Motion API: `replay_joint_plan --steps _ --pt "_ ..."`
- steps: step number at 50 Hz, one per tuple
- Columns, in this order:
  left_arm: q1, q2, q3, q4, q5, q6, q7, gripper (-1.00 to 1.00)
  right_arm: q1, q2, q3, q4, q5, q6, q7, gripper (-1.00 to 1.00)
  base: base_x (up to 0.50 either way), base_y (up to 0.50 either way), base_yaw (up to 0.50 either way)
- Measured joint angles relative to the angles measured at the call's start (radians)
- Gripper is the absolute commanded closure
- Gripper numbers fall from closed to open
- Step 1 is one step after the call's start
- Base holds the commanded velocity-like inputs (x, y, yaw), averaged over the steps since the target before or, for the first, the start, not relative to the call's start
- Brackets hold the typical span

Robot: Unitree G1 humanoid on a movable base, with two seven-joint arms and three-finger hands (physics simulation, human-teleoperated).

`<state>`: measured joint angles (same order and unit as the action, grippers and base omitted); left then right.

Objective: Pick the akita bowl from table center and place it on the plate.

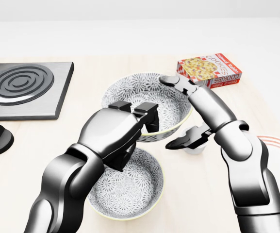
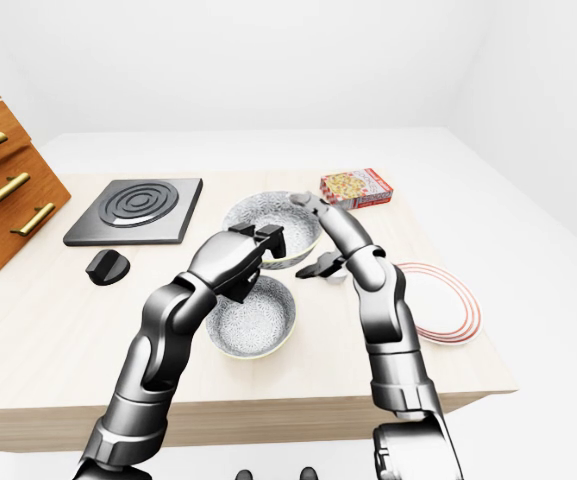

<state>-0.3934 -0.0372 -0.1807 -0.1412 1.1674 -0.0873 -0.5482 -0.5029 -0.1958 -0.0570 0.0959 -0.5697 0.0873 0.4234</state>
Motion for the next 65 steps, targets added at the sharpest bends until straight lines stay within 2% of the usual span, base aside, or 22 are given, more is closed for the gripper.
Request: replay_joint_plan --steps 2,3,4,7,8,16,27,28,30,31,33,38,41,44,46,48,49,53,56,60,65 --pt "0.0 0.0 0.0 -0.002 -0.001 0.0 -0.001 1.0 -0.001 0.001 0.001 0.004 -0.001 0.0 -0.001 0.12 0.0 0.0 0.0" --pt "0.0 0.0 0.0 -0.003 -0.002 0.0 -0.002 1.0 -0.001 0.001 0.001 0.005 -0.002 0.0 -0.002 0.22 0.0 0.0 0.0" --pt "0.0 0.0 0.0 -0.004 -0.004 0.0 -0.003 1.0 -0.001 0.001 0.001 0.007 -0.003 0.0 -0.003 0.61 0.0 0.0 0.0" --pt "0.0 0.0 0.001 -0.008 -0.009 0.0 -0.009 1.0 0.0 0.0 0.0 0.009 -0.011 0.0 -0.001 0.95 0.0 0.0 0.0" --pt "0.001 0.001 0.001 -0.009 -0.013 0.0 -0.012 1.0 0.001 -0.001 -0.001 0.01 -0.014 0.0 0.0 1.0 0.0 0.0 0.0" --pt "0.0 0.002 0.0 -0.007 -0.021 0.0 -0.019 1.0 0.001 -0.004 -0.003 0.013 -0.031 0.0 0.012 1.0 0.0 0.0 0.0" --pt "-0.01 -0.005 -0.001 0.002 0.025 0.0 -0.001 1.0 -0.003 0.0 -0.004 0.019 -0.032 0.0 0.01 1.0 0.0 0.0 0.0" --pt "-0.012 -0.005 -0.001 0.003 0.028 0.0 0.001 0.92 -0.003 0.0 -0.004 0.02 -0.032 0.0 0.008 1.0 0.0 0.0 0.0" --pt "-0.016 -0.004 0.003 0.004 0.024 0.0 0.002 0.67 -0.003 -0.001 -0.004 0.022 -0.035 0.0 0.004 1.0 0.0 0.0 0.0" --pt "-0.018 -0.004 0.005 0.005 0.02 0.0 0.002 0.36 -0.002 -0.002 -0.005 0.023 -0.037 0.0 0.003 1.0 0.0 0.0 0.0" --pt "-0.024 -0.002 0.01 0.005 0.011 0.0 0.005 -1.0 0.0 -0.004 -0.004 0.024 -0.041 0.0 0.005 1.0 0.0 0.0 0.0" --pt "-0.035 -0.003 0.025 -0.003 -0.024 0.001 -0.004 -1.0 0.004 -0.005 0.001 0.025 -0.034 0.0 0.011 1.0 0.0 0.0 0.0" --pt "-0.039 -0.011 0.031 -0.026 -0.066 0.019 -0.026 -1.0 0.006 -0.006 0.003 0.025 -0.035 0.0 0.013 1.0 0.0 0.0 0.0" --pt "-0.043 -0.022 0.033 -0.059 -0.117 0.063 -0.058 -1.0 0.007 -0.006 0.004 0.025 -0.039 0.0 0.015 1.0 0.0 0.0 0.0" --pt "-0.048 -0.03 0.036 -0.089 -0.16 0.109 -0.086 -1.0 0.007 -0.006 0.004 0.024 -0.041 0.0 0.017 1.0 0.0 0.0 0.0" --pt "-0.06 -0.035 0.046 -0.116 -0.213 0.167 -0.114 -1.0 0.008 -0.007 0.005 0.023 -0.043 0.0 0.019 1.0 0.0 0.0 0.0" --pt "-0.069 -0.036 0.054 -0.13 -0.241 0.175 -0.128 -1.0 0.009 -0.007 0.005 0.022 -0.043 0.0 0.02 1.0 0.0 0.0 0.0" --pt "-0.135 -0.029 0.102 -0.194 -0.393 0.175 -0.15 -1.0 0.013 -0.009 0.004 0.019 -0.046 0.0 0.023 1.0 0.0 0.0 0.0" --pt "-0.199 -0.009 0.156 -0.234 -0.536 0.174 -0.122 -1.0 0.018 -0.01 0.003 0.015 -0.047 0.0 0.024 1.0 0.0 0.0 0.0" --pt "-0.256 0.031 0.226 -0.271 -0.743 0.175 -0.029 -1.0 0.027 -0.012 0.0 0.006 -0.047 0.0 0.027 1.0 0.0 0.0 0.0" --pt "-0.261 0.083 0.285 -0.31 -0.99 0.175 0.117 -1.0 0.042 -0.016 -0.006 -0.012 -0.045 0.0 0.034 1.0 0.0 0.0 0.0"
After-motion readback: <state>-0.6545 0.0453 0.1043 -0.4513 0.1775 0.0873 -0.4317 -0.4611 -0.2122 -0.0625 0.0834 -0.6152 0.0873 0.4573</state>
